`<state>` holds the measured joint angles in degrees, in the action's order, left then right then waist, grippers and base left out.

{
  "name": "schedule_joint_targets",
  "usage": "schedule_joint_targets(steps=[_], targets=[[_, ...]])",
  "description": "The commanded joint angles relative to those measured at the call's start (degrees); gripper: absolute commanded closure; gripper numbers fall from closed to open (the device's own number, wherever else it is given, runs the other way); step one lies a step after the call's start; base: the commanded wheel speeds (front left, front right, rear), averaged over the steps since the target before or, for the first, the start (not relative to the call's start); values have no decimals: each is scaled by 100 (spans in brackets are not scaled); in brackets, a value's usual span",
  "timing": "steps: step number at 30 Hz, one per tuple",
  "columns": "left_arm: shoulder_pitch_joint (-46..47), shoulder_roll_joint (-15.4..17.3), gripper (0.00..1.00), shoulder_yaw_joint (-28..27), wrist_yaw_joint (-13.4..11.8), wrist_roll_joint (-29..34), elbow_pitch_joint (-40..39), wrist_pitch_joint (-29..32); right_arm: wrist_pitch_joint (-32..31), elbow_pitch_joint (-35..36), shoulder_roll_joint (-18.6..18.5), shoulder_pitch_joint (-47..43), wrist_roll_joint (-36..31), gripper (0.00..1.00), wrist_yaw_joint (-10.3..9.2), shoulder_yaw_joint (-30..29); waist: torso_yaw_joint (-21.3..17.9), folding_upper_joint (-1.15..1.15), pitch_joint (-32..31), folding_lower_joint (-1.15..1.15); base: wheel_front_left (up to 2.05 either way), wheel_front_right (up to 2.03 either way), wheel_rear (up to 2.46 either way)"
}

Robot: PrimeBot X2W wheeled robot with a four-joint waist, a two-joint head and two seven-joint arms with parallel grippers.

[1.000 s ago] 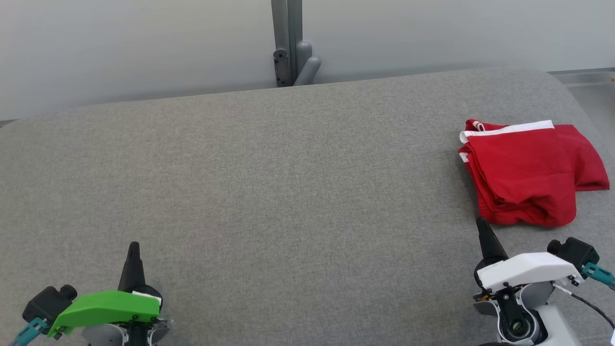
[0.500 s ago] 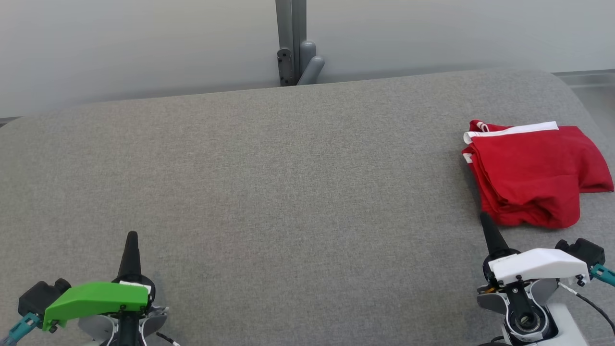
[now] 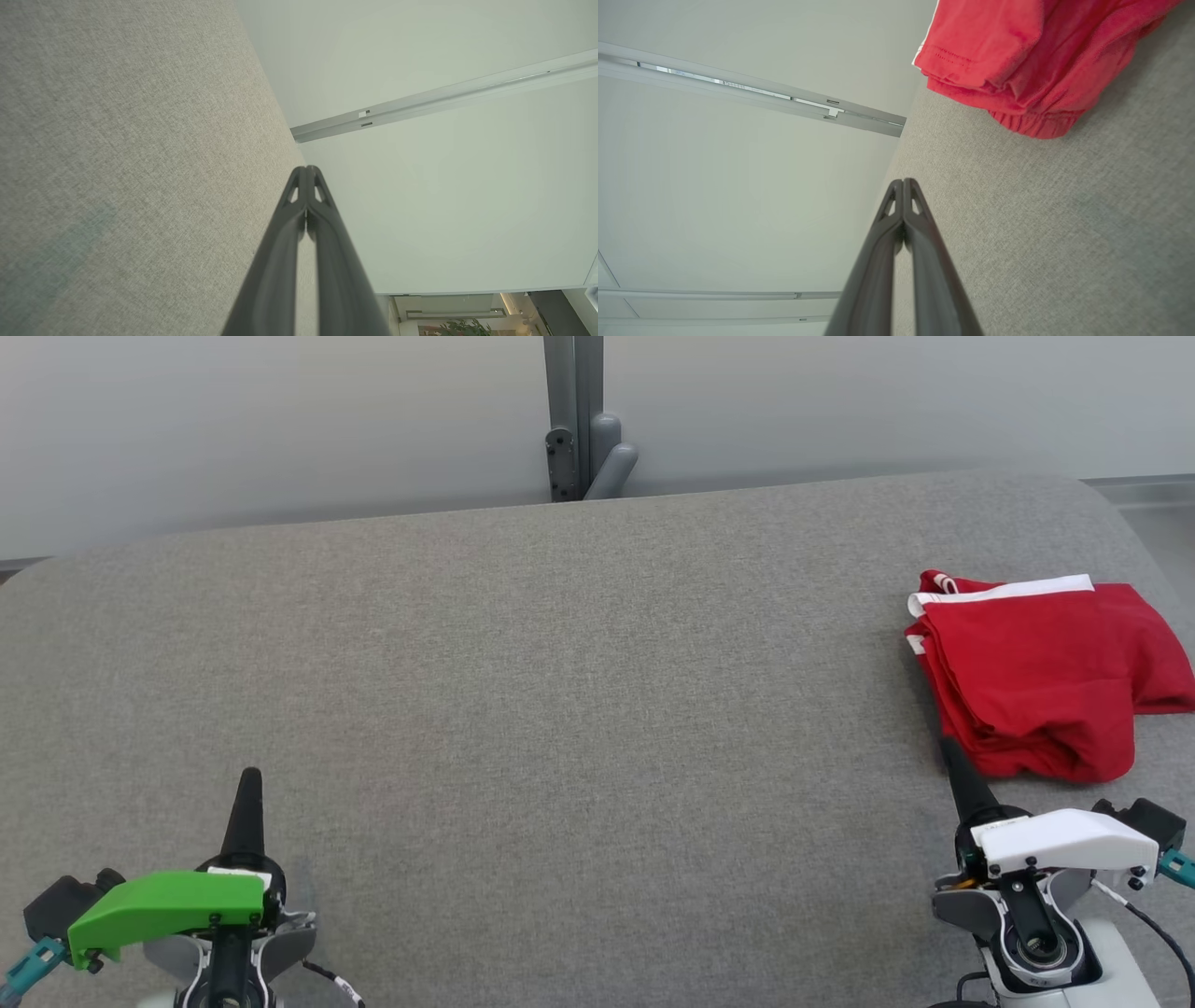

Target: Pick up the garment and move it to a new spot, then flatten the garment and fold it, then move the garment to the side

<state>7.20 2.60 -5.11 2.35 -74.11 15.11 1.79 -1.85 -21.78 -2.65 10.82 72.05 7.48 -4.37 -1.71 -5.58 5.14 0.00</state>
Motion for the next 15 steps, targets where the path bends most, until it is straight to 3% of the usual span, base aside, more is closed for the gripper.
schedule_joint_targets(steps=[1,15], targets=[[114,33,100,-20,16,-107,-52,32,-30,71,-38,87,136,100,4,-30,5,0,1,0,0,0,0],[210,37,100,-101,23,-761,-110,216,-205,123,-49,129,841,100,3,-128,60,0,9,0,0,0,0]])
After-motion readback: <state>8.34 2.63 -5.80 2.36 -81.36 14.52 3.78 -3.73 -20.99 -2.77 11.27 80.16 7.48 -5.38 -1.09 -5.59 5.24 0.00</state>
